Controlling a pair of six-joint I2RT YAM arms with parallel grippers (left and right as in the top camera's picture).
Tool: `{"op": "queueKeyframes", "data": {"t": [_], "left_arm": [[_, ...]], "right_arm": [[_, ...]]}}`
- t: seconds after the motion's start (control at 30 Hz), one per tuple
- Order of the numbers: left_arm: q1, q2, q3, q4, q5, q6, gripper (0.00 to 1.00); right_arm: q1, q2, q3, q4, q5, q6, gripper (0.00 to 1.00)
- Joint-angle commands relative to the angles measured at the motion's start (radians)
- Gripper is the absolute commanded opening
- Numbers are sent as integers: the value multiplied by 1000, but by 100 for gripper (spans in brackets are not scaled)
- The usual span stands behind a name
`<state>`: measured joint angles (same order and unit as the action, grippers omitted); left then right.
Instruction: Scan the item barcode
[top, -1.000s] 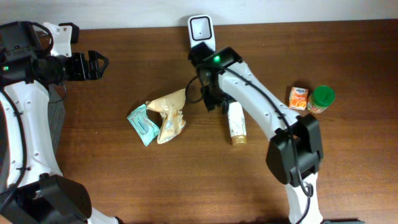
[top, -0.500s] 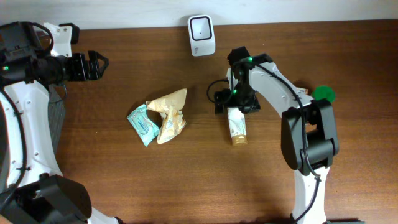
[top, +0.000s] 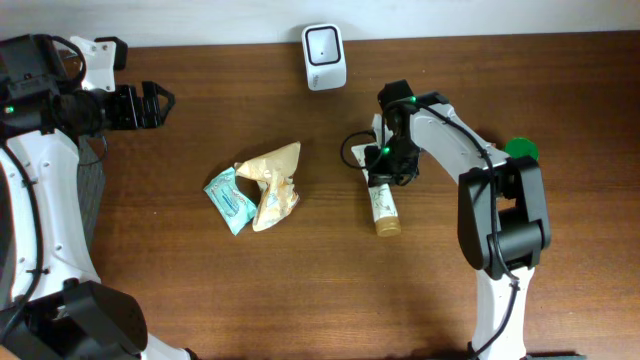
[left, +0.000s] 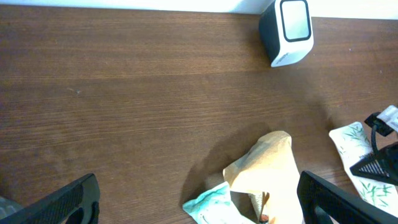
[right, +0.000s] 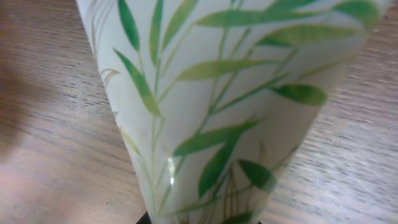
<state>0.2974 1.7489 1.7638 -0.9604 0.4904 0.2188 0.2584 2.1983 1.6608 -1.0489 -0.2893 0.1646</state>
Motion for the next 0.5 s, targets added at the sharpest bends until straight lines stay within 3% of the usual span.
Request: {"op": "queueKeyframes", "data": {"t": [0.0, 0.13, 0.2, 0.33, 0.47], "left_arm": [[-3, 8, 4, 2, 7, -9, 99], [-3, 11, 4, 2, 7, -9, 99], [-3, 15, 4, 2, 7, -9, 99], [-3, 45, 4, 1, 7, -10, 99], [-3, 65, 4, 1, 7, -9, 99]], "right_arm": [[18, -42, 90, -72, 301, 68, 4], [168, -9, 111, -113, 975, 243, 4], [223, 33, 111, -74, 1125, 262, 4], [276, 168, 111, -10, 1220, 207, 4], [293, 189, 112, -9, 1213, 211, 4]]}}
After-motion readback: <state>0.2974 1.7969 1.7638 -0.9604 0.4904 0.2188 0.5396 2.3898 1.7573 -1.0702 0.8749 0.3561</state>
